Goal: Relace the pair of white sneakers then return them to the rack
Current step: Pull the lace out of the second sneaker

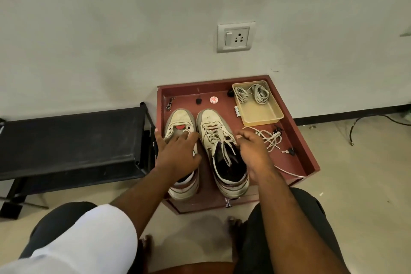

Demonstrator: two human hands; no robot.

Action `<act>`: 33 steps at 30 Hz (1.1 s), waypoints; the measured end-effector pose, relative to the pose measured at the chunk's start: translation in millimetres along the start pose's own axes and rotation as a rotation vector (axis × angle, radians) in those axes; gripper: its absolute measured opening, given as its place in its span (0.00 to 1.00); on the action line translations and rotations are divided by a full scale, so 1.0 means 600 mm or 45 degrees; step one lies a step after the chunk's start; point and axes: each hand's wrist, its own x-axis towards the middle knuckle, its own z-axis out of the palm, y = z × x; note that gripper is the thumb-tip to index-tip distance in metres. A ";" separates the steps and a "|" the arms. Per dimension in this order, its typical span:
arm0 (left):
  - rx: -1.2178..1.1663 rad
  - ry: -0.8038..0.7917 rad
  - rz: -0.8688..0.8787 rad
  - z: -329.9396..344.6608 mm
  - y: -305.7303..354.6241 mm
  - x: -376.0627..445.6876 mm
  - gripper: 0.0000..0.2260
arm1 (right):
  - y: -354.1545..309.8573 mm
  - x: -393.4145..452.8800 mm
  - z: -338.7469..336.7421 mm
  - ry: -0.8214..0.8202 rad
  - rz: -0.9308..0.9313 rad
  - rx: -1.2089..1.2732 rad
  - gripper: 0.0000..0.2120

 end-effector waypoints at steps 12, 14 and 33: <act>-0.460 0.111 0.007 -0.005 0.074 0.010 0.14 | -0.020 0.054 -0.014 -0.319 -0.067 -0.500 0.28; -0.467 0.082 0.057 0.005 0.078 0.011 0.18 | -0.024 0.053 -0.017 -0.369 -0.107 -0.594 0.25; -0.463 0.479 0.348 0.051 0.077 0.013 0.11 | -0.069 0.031 -0.034 -0.186 0.127 0.089 0.04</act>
